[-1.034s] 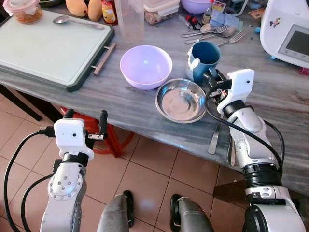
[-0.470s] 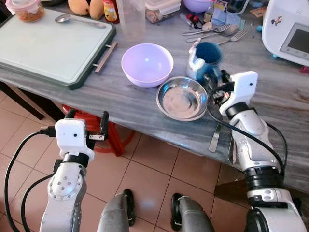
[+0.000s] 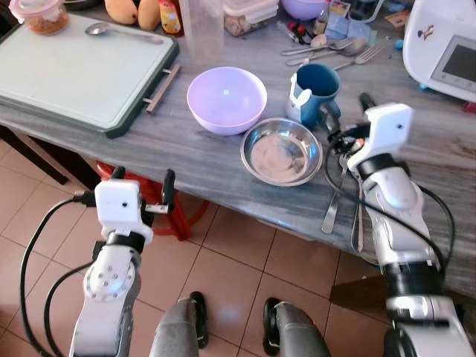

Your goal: Setting the table

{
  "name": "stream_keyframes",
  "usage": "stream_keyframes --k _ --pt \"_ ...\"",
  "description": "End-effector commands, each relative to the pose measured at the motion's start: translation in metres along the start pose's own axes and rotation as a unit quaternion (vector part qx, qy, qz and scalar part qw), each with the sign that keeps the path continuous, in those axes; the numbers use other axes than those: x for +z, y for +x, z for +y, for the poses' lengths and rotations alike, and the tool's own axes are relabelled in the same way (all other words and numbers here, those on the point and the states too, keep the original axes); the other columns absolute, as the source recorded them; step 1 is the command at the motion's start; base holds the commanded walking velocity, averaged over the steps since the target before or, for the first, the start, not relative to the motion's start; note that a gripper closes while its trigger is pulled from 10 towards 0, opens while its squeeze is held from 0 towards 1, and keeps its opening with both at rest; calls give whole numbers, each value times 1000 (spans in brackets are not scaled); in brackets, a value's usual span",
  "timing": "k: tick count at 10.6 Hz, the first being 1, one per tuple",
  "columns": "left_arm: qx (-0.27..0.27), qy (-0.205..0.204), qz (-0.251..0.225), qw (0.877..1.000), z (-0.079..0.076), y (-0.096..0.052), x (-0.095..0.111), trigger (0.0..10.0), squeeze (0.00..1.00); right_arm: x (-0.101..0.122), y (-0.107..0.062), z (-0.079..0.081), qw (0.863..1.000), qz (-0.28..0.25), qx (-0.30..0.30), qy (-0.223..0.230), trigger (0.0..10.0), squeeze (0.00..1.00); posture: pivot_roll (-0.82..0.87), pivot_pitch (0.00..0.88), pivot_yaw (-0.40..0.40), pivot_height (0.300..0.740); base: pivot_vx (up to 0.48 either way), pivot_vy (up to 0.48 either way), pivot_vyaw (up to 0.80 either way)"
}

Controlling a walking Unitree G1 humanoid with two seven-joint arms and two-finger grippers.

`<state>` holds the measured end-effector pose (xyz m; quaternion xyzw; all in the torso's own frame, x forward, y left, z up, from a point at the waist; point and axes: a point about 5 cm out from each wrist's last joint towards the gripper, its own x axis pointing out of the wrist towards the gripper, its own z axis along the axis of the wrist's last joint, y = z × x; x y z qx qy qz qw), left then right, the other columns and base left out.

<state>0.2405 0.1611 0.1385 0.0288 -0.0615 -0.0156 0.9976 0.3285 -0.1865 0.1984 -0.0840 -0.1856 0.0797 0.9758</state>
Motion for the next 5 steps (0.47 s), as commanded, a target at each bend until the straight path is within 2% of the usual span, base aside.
stream_keyframes --k 1,3,5 --pt "3 0 9 1000 1 -2 -6 10000 0 8 -8 -2 1000 -17 -21 -9 10000 1000 9 159 3 740 0 0 0" --pt "25 -3 9 1000 0 2 -9 10000 0 14 -29 1 997 -21 -71 -25 10000 1000 -6 127 1 740 0 0 0" --pt "42 -3 6 999 0 9 -11 10000 0 6 -46 10 995 8 -77 -57 10000 1000 -20 107 1 740 0 0 0"
